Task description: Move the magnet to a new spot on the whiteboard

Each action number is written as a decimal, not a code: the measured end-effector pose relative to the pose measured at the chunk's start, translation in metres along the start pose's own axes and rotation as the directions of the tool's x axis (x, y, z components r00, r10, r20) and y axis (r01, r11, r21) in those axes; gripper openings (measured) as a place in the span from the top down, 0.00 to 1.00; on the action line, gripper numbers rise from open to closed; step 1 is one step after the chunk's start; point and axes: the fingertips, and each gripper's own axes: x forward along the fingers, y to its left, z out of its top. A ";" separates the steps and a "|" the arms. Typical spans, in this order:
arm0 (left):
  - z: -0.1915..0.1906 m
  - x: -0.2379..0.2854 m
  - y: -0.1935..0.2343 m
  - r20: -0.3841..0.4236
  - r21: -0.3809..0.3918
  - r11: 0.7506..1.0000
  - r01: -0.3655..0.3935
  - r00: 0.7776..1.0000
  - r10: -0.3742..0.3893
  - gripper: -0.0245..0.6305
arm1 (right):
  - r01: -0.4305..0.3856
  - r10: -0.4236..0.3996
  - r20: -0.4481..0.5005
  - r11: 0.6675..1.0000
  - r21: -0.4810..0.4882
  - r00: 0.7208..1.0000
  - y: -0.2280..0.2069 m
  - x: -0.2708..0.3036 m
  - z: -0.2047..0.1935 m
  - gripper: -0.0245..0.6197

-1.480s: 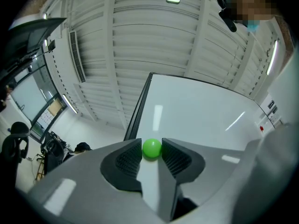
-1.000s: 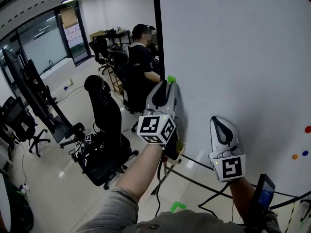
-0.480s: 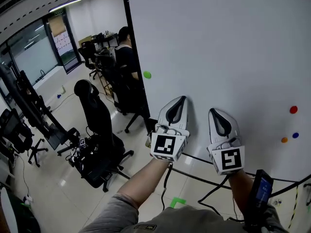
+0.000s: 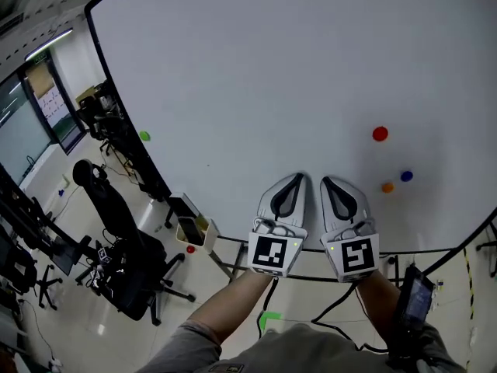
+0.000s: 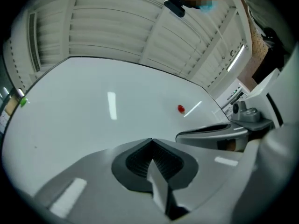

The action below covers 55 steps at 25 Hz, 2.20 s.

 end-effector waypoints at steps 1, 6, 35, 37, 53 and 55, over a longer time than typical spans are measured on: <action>-0.003 0.004 -0.020 -0.007 -0.008 1.000 0.022 1.000 -0.022 0.96 | 0.020 -0.020 -0.015 1.000 0.001 1.000 -0.010 -0.012 -0.005 0.95; -0.011 0.037 -0.125 -0.036 -0.003 0.991 0.133 0.991 -0.133 0.96 | 0.127 -0.129 -0.110 0.992 -0.020 0.986 -0.080 -0.078 -0.022 0.95; -0.043 0.083 -0.200 -0.183 0.210 0.976 -0.050 0.979 0.090 0.78 | 0.088 -0.102 -0.175 0.993 -0.082 0.979 -0.157 -0.136 -0.056 0.90; -0.041 0.083 -0.201 -0.186 0.216 0.975 -0.050 0.978 0.091 0.78 | 0.076 -0.088 -0.173 0.994 -0.078 0.981 -0.157 -0.136 -0.056 0.90; -0.032 0.059 -0.130 -0.166 0.153 0.985 -0.075 0.981 0.101 0.78 | -0.007 -0.008 -0.149 0.994 -0.106 0.989 -0.099 -0.080 -0.039 0.93; -0.028 0.052 -0.109 -0.156 0.142 0.987 -0.073 0.983 0.095 0.78 | -0.007 -0.009 -0.142 0.993 -0.115 0.990 -0.083 -0.064 -0.032 0.93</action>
